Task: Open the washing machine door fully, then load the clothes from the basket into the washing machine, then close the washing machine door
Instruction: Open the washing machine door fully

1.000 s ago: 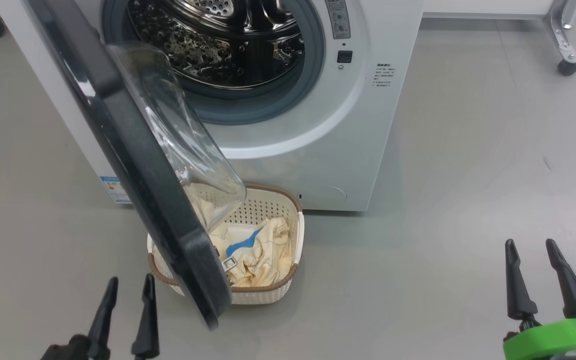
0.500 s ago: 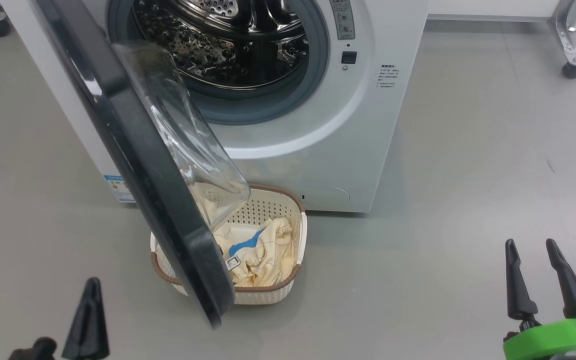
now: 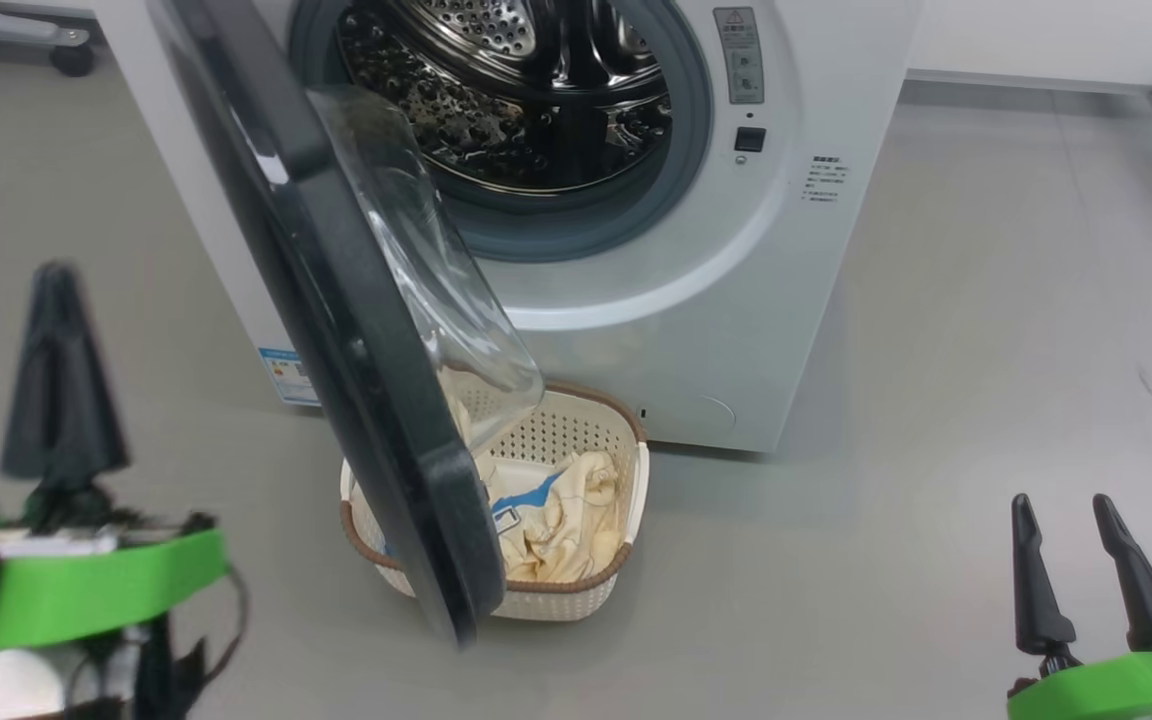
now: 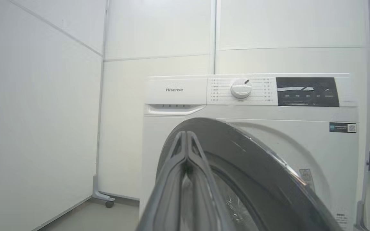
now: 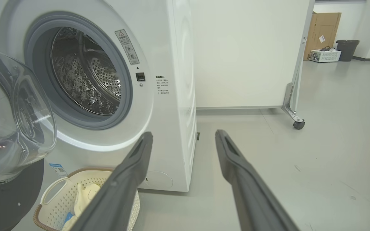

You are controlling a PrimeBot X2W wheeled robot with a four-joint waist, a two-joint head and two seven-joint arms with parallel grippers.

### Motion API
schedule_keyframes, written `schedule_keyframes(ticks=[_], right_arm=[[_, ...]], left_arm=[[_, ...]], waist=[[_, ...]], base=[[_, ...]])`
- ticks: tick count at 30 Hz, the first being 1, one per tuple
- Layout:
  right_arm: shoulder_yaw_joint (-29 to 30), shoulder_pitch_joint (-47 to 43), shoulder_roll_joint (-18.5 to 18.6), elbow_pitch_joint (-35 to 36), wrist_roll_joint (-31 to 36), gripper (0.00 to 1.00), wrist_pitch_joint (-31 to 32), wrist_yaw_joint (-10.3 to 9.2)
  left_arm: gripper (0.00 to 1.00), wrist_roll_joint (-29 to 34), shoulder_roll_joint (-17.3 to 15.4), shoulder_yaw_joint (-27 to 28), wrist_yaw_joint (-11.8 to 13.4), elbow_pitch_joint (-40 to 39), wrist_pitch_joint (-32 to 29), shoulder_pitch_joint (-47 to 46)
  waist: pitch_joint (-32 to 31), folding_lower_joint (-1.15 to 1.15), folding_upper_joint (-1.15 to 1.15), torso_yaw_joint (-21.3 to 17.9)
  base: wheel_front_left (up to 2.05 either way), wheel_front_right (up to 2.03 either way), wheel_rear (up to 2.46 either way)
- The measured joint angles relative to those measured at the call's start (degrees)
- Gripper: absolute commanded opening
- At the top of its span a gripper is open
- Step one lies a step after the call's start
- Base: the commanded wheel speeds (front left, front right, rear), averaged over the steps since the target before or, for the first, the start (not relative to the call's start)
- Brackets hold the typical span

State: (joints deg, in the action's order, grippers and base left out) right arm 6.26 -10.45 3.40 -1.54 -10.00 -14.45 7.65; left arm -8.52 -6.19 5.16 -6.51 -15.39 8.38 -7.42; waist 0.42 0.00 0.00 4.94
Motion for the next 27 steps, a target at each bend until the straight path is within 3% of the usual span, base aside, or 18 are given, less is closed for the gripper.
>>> schedule_keyframes(ticks=[9,16,22,27], right_arm=[[-0.1,0.0,-0.4,0.0,0.0,1.0,0.0,0.0],[-0.4,0.0,-0.5,-0.1,0.0,1.0,0.0,0.0],[-0.9,0.1,-0.6,-0.4,0.0,1.0,0.0,0.0],[-0.9,0.1,-0.6,-0.5,0.0,1.0,0.0,0.0]], left_arm=[[0.0,-2.0,3.3,-23.3,0.0,-8.8,-10.1,-7.2],[0.0,-11.8,3.3,-40.7,4.7,-2.2,-12.4,-7.3],[0.0,-14.8,3.2,-46.3,7.7,10.1,-12.3,-4.1],[0.0,-15.3,3.2,-47.7,10.2,13.8,-11.3,-2.0]], waist=[[-0.8,0.0,0.0,2.4],[-0.3,0.0,0.0,2.8],[0.4,0.0,0.0,2.5],[1.1,0.0,0.0,2.5]], base=[[0.0,0.0,0.0],[0.0,0.0,0.0],[0.0,0.0,0.0],[0.0,0.0,0.0]])
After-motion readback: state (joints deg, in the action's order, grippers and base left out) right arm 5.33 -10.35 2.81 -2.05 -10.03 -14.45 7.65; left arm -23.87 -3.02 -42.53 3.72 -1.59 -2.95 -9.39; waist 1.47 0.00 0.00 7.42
